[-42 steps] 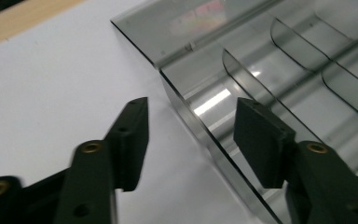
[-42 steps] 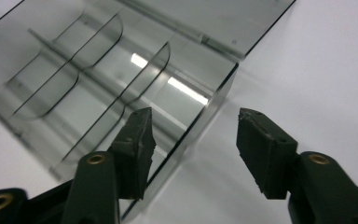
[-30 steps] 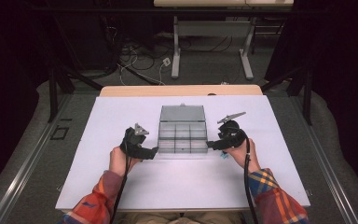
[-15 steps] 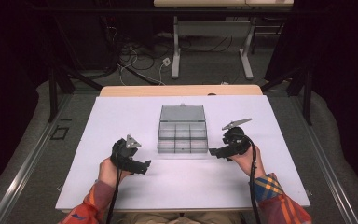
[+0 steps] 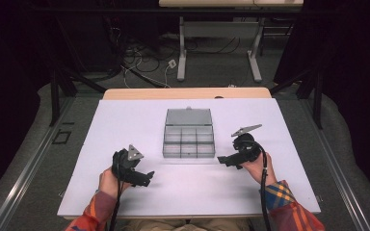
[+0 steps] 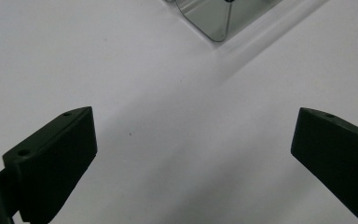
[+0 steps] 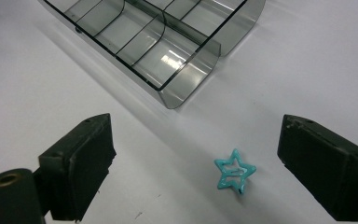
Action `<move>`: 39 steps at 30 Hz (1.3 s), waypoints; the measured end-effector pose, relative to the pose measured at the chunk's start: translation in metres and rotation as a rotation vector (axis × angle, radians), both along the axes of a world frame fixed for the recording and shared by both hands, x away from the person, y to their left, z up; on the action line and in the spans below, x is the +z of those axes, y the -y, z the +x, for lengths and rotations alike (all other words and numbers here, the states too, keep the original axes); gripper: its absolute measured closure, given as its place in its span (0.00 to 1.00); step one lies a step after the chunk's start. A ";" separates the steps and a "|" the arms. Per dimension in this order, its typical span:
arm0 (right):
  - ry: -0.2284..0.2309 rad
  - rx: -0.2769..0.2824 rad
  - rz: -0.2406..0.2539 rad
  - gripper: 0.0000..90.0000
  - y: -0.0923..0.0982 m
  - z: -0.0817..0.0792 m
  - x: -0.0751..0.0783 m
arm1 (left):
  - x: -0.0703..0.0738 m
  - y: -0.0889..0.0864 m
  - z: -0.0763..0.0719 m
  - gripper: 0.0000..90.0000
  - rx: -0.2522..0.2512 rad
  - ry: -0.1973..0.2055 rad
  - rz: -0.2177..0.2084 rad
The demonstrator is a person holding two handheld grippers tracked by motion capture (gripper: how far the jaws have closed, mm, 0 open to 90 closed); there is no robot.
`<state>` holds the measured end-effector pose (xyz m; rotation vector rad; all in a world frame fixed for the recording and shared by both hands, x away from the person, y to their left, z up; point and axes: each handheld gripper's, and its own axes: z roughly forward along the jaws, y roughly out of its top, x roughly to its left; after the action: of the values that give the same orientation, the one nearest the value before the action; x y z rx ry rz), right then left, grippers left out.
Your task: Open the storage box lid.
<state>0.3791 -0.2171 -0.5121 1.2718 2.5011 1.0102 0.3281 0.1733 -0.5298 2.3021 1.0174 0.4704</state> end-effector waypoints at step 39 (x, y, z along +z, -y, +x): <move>-0.034 -0.084 -0.020 0.50 0.026 -0.002 -0.019 | -0.001 -0.007 -0.008 0.00 -0.030 -0.011 0.017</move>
<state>0.3768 -0.2429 -0.5313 1.3870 2.4530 0.9496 0.3196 0.1801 -0.5306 2.3345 0.9860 0.4565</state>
